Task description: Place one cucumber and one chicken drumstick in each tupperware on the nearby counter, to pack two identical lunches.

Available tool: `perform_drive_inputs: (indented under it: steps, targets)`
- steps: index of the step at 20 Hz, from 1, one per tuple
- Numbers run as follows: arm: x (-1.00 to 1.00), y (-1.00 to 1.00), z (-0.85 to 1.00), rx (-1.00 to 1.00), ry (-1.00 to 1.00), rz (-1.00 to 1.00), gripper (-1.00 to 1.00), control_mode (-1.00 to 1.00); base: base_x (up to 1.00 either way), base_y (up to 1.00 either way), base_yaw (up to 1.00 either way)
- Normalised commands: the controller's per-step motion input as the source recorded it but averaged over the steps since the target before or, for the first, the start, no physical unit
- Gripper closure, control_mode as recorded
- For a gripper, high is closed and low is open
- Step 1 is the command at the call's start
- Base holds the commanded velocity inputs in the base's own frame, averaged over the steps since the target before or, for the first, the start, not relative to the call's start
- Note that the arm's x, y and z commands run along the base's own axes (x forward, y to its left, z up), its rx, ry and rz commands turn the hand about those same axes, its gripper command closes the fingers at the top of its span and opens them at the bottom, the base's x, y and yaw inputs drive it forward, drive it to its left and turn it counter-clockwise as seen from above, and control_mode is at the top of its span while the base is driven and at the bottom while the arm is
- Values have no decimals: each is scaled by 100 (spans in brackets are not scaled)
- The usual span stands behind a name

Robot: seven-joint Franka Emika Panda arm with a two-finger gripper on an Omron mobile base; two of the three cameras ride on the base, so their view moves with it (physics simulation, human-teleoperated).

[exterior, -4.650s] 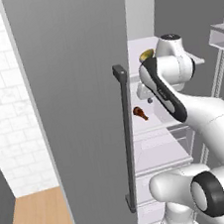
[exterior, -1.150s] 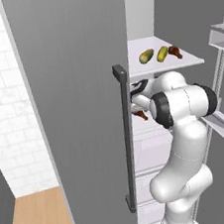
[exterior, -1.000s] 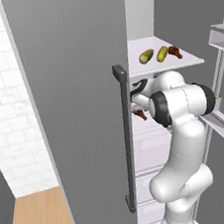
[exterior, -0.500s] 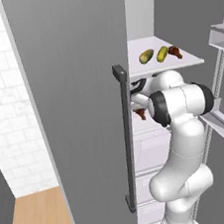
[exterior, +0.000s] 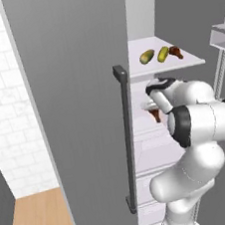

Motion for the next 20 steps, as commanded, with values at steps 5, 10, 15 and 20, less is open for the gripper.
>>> perform_drive_inputs:
  steps: [5, 10, 15, 20]
  targets:
    - [-100, -26, 71, 2, -23, 0, 100, -100, 0, 0, 0]
    - [-100, 14, 100, -3, -4, 0, 100, -100, 0, 0, 0]
    - [-100, 15, 100, 0, 4, 0, 100, -100, 0, 0, 0]
    - [-100, -1, 100, 0, 16, 0, 100, -100, 0, 0, 0]
